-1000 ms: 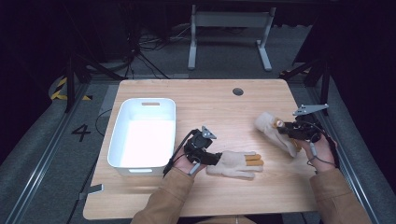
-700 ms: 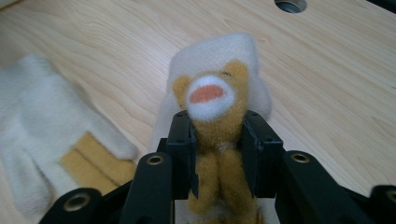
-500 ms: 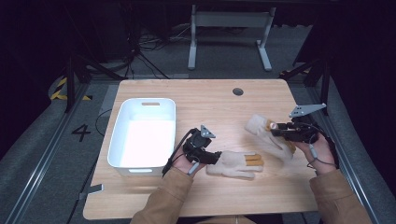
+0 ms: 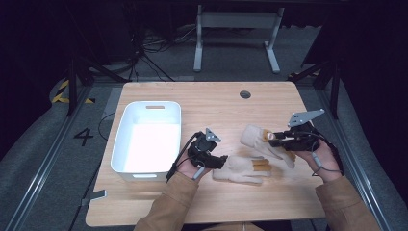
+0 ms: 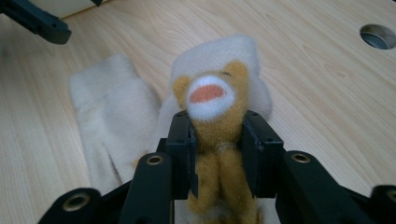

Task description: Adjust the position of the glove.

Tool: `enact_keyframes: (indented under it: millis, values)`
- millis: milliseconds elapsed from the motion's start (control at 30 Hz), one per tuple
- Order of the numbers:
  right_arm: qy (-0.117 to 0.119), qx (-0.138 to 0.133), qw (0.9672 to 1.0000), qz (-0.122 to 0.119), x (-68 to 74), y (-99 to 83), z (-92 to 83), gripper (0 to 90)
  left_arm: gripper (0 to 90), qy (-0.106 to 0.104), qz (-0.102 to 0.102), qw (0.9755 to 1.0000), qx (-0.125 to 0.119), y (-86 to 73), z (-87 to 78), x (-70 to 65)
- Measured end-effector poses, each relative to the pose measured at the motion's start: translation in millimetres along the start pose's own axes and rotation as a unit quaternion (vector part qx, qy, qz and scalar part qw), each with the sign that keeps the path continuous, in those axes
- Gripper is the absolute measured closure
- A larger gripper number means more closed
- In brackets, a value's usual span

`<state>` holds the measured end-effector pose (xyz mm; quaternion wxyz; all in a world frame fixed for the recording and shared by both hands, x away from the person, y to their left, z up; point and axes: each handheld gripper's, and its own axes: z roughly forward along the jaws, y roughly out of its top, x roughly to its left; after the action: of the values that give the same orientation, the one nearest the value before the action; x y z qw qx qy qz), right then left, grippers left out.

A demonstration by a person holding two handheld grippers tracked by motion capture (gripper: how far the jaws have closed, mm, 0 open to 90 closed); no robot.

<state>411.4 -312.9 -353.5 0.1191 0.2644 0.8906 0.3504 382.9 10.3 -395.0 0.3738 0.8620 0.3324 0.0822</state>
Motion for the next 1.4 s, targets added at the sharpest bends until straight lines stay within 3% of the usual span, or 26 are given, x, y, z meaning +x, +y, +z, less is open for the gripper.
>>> enact_keyframes:
  millis: [200,500,633,767,933,967,1400]
  values:
    - [0.026,0.004,0.9993,-0.028,12.9,6.7,7.4,67.3,33.8,0.001,-0.001,1.0,0.001,0.0,-0.5,0.6]
    - [0.067,0.002,0.9957,-0.065,27.5,12.8,15.7,67.3,33.9,0.001,-0.001,1.0,0.0,0.0,-0.7,0.1]
    - [0.087,0.005,0.9923,-0.088,36.3,16.8,22.1,67.2,33.9,0.003,-0.002,1.0,-0.001,-1.0,-1.3,0.1]
    - [0.097,0.007,0.9906,-0.096,40.0,19.8,26.5,67.2,34.0,0.004,-0.002,1.0,0.001,-2.7,-2.5,1.0]
    - [0.12,0.013,0.9866,-0.11,45.5,23.9,35.9,67.2,34.0,0.009,-0.009,0.9999,-0.001,-5.9,-5.8,2.6]
    - [0.129,0.014,0.9845,-0.118,47.2,25.6,39.9,67.1,34.1,0.011,-0.009,0.9999,-0.001,-7.3,-7.5,3.7]
    - [0.148,0.034,0.9781,-0.143,53.2,28.9,57.6,66.9,34.0,0.016,-0.018,0.9997,-0.003,-11.7,-12.2,6.1]
